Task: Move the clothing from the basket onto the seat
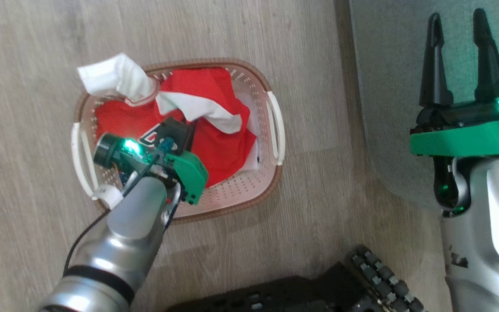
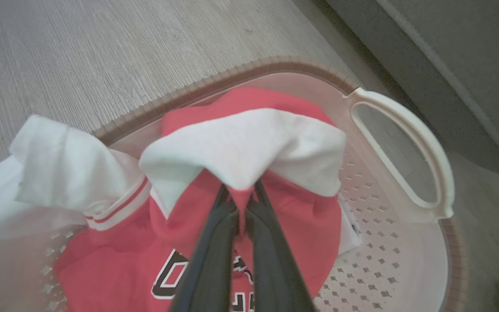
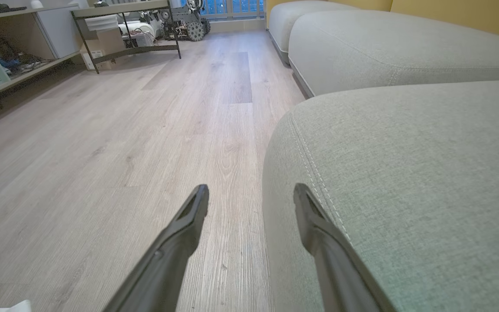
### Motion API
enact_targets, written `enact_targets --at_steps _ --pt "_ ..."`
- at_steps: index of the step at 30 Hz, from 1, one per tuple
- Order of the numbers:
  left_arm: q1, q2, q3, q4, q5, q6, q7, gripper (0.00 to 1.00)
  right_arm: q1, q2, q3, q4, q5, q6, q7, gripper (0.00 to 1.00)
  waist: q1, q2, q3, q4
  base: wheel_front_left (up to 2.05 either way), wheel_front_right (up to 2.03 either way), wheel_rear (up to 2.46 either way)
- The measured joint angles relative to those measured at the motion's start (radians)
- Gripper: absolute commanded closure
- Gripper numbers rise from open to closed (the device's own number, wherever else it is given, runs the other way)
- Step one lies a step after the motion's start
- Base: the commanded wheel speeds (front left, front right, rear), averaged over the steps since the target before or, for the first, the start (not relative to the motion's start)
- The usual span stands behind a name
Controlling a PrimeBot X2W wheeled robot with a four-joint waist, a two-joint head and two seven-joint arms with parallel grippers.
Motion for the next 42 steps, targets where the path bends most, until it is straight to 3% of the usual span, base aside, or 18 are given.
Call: enact_targets --at_steps 13,25,34,42 --pt "0.161 0.000 0.051 -0.201 -0.059 -0.039 0.000 1.00 0.098 0.000 -0.005 0.081 -0.038 0.000 0.000 0.00 0.0000 0.0000 -0.225 0.051 0.00 0.00 0.00" --pt "0.301 0.000 0.059 -0.272 -0.105 -0.056 0.000 1.00 0.307 0.000 -0.015 0.160 -0.040 0.000 0.000 0.00 -0.0001 0.0001 -0.546 0.107 0.00 0.00 0.00" --pt "0.309 0.001 0.058 -0.334 -0.123 -0.066 0.003 1.00 0.414 0.001 0.014 0.181 -0.040 0.000 0.000 0.00 -0.0001 0.0001 -0.752 0.140 0.00 0.00 0.00" --pt "0.203 0.000 0.035 -0.407 -0.123 -0.083 0.055 1.00 0.411 0.001 0.082 0.195 -0.040 0.000 0.000 0.00 -0.0001 0.0001 -0.827 0.156 0.00 0.00 0.00"
